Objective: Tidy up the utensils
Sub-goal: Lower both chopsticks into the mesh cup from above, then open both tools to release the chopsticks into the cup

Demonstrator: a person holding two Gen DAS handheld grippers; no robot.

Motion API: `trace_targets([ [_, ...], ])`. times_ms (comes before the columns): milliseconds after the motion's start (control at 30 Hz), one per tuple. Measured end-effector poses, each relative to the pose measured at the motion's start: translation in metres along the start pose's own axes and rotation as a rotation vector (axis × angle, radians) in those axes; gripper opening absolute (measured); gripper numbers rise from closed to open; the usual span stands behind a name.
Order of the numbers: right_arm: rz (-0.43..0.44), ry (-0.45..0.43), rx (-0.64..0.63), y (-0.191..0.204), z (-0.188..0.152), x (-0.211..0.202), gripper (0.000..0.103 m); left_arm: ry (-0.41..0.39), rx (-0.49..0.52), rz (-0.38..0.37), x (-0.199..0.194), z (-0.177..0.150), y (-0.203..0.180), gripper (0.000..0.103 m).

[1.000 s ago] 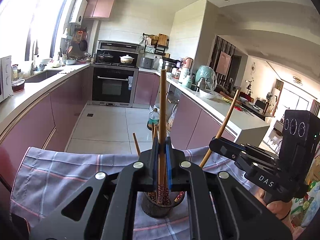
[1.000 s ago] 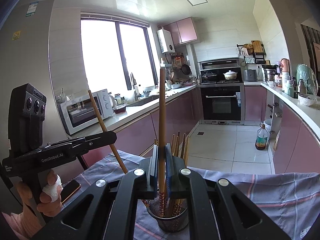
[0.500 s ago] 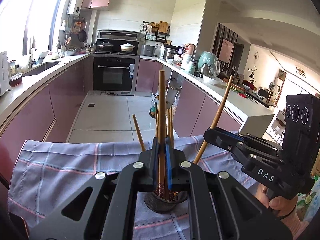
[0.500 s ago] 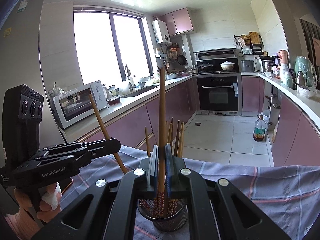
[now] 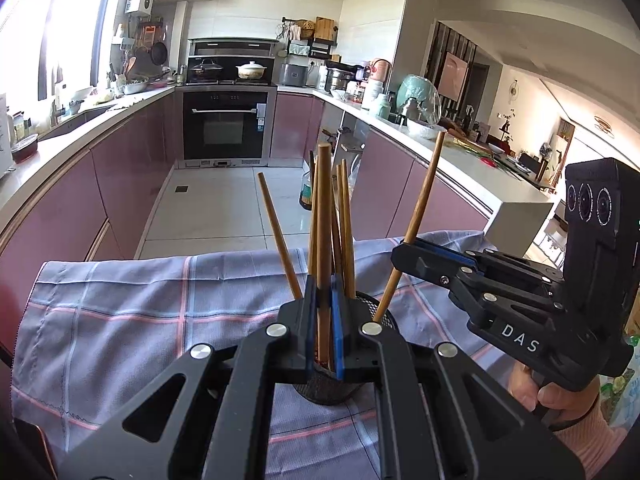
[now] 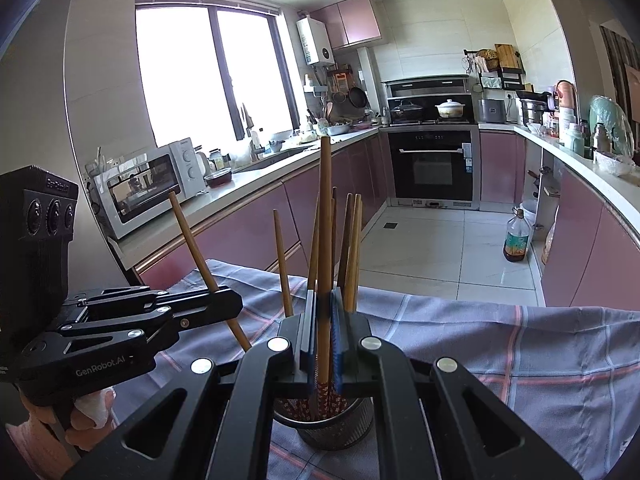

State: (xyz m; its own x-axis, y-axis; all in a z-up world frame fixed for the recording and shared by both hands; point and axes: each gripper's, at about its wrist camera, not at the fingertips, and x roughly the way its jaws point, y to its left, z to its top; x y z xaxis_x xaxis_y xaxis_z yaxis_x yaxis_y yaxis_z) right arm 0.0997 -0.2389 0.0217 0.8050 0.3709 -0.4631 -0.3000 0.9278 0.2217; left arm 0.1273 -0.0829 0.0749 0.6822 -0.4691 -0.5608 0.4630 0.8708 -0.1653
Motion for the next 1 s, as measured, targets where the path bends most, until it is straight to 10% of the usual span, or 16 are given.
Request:
trace_targets([
  [633,-0.014,0.072,-0.002,-0.005,-0.009,0.026,0.007,0.056,0.012,0.03,0.038,-0.004,0.006,0.008],
  [1000,-0.008,0.106,0.01,-0.007,-0.018,0.032,0.015,0.057,0.006,0.052,0.053,-0.017,0.017,0.038],
])
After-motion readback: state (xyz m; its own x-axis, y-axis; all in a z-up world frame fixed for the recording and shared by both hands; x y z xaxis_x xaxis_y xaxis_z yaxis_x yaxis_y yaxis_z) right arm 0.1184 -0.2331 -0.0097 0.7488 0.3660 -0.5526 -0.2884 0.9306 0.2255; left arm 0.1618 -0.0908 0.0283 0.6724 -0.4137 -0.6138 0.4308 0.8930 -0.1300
